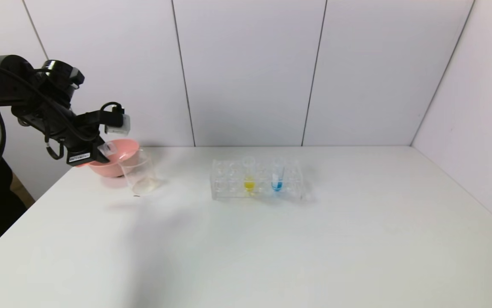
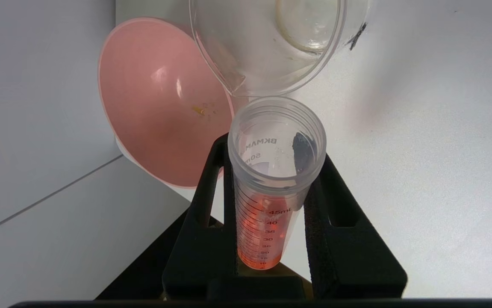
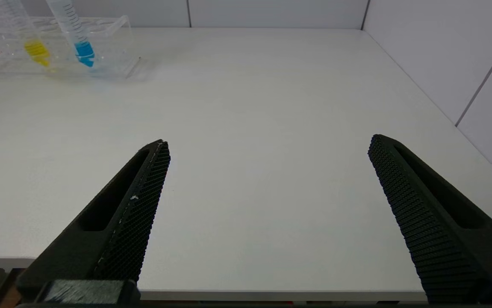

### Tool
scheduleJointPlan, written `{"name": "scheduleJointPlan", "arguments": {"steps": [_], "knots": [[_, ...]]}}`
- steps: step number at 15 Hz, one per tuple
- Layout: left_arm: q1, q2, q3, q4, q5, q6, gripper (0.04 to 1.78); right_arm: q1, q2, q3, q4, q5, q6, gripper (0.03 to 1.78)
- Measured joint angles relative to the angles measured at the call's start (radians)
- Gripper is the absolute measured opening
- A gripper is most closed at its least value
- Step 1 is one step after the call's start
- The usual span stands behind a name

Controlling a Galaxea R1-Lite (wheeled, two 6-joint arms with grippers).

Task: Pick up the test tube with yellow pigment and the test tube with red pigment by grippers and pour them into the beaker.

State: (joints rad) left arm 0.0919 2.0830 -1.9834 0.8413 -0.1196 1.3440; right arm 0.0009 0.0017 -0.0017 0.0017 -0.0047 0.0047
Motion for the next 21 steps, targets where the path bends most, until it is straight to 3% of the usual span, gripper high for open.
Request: {"name": "scheduleJointPlan", "arguments": {"steps": [10, 21], "knots": [[-0.024, 0.008, 0.000, -0.002, 0.130, 0.008, 0.45, 0.000, 0.000, 0.000, 0.000, 0.000, 0.000, 1.70], [-0.042, 0.023, 0.000, -0.018, 0.193, 0.008, 0.45, 0.000, 0.000, 0.000, 0.000, 0.000, 0.000, 1.70]]}}
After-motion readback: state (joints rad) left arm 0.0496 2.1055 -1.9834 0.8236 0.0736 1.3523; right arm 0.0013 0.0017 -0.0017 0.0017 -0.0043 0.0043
